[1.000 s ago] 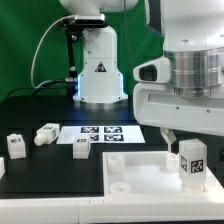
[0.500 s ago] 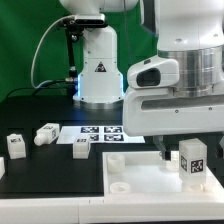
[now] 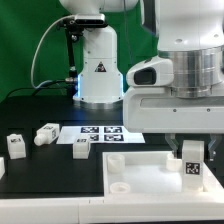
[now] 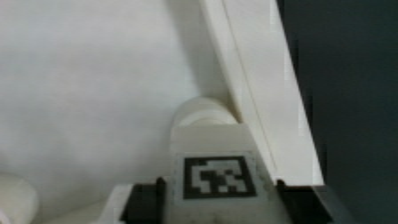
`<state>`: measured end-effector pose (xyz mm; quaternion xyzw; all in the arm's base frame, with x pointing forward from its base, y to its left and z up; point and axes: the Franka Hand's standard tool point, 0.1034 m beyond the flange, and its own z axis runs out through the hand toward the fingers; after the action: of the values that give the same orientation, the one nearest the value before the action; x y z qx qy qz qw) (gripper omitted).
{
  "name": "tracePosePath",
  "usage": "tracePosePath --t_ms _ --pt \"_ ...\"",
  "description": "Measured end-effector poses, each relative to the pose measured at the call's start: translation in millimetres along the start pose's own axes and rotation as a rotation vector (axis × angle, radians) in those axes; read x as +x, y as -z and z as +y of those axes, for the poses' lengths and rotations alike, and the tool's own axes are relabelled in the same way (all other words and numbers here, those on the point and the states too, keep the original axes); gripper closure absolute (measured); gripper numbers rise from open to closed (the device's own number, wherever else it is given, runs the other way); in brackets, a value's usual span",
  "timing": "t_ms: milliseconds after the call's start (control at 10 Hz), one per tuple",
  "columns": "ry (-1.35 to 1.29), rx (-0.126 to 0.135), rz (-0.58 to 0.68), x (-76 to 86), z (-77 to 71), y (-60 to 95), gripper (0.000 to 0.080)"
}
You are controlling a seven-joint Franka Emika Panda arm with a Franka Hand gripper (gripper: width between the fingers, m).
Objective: Assemble one leg
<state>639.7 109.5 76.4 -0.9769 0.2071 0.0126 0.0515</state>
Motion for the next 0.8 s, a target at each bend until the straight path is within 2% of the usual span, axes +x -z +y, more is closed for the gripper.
tracePosePath --t_ms 200,400,700,800 --pt "-0.116 0.000 0.001 0.1 -0.3 0.1 0.0515" --pt "-0.439 -0.003 0.008 -1.5 -3.1 -1.3 0.0515" --pt "-0.999 0.023 0.019 -3.2 -9.3 -4.5 0.0514" --pt "-1.076 0.030 0.025 -3.9 -11.1 -5.2 0.0514"
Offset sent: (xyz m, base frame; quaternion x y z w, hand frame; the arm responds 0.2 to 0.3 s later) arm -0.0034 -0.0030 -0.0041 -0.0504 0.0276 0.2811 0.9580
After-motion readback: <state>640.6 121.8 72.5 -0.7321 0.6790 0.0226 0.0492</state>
